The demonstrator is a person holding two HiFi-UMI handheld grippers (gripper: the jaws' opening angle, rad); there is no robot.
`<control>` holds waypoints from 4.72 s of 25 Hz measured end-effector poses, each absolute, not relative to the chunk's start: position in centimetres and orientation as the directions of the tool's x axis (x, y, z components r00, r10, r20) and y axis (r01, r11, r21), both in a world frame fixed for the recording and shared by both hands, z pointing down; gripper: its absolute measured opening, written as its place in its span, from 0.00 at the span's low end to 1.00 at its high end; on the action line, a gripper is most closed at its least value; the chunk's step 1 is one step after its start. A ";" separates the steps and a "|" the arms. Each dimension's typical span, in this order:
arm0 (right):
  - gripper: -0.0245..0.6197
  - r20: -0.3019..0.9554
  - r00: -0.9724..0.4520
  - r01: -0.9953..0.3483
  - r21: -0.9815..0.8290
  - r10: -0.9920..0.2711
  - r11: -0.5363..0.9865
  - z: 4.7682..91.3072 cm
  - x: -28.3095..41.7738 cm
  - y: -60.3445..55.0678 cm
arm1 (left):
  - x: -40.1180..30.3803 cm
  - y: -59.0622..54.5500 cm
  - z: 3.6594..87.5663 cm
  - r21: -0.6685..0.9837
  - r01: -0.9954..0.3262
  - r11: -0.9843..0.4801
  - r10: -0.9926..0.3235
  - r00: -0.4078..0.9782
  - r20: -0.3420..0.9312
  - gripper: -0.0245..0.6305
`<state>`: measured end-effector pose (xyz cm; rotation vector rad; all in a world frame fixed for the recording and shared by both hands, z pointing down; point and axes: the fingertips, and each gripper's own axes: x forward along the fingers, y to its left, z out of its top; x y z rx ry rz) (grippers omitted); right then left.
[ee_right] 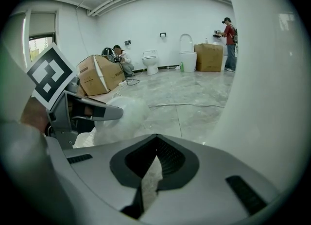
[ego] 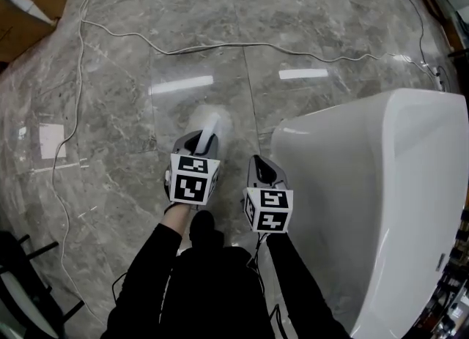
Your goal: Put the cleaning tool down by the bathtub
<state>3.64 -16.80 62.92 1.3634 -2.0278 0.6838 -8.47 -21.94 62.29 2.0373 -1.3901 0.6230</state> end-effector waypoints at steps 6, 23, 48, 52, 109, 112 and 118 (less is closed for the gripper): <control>0.04 0.708 -0.290 -0.934 -0.061 -0.644 0.353 66.3 4.2 -17.4 | -8.4 -22.3 65.7 0.222 -0.938 -0.267 -0.664 0.347 0.663 0.19; 0.04 0.687 -0.305 -0.931 -0.071 -0.659 0.357 72.4 6.0 -18.8 | -6.9 -24.1 72.2 0.172 -0.932 -0.320 -0.676 0.352 0.647 0.19; 0.04 0.696 -0.314 -0.932 -0.098 -0.646 0.348 76.9 6.6 -18.8 | -5.5 -25.3 80.4 0.134 -0.939 -0.316 -0.624 0.313 0.716 0.19; 0.04 0.699 -0.313 -0.932 -0.093 -0.643 0.352 76.9 6.7 -18.8 | -5.6 -25.8 81.1 0.135 -0.943 -0.304 -0.618 0.303 0.725 0.19; 0.04 0.657 -0.364 -0.907 -0.087 -0.660 0.413 72.8 5.8 -19.4 | -8.9 -21.4 72.2 0.244 -0.931 -0.271 -0.722 0.364 0.589 0.05; 0.04 0.655 -0.374 -0.901 -0.090 -0.656 0.423 72.6 5.4 -19.2 | -9.3 -21.1 72.0 0.255 -0.934 -0.249 -0.729 0.354 0.586 0.05; 0.04 0.660 -0.381 -0.896 -0.092 -0.648 0.433 72.8 4.8 -18.7 | -9.8 -20.3 72.3 0.268 -0.937 -0.225 -0.732 0.345 0.587 0.05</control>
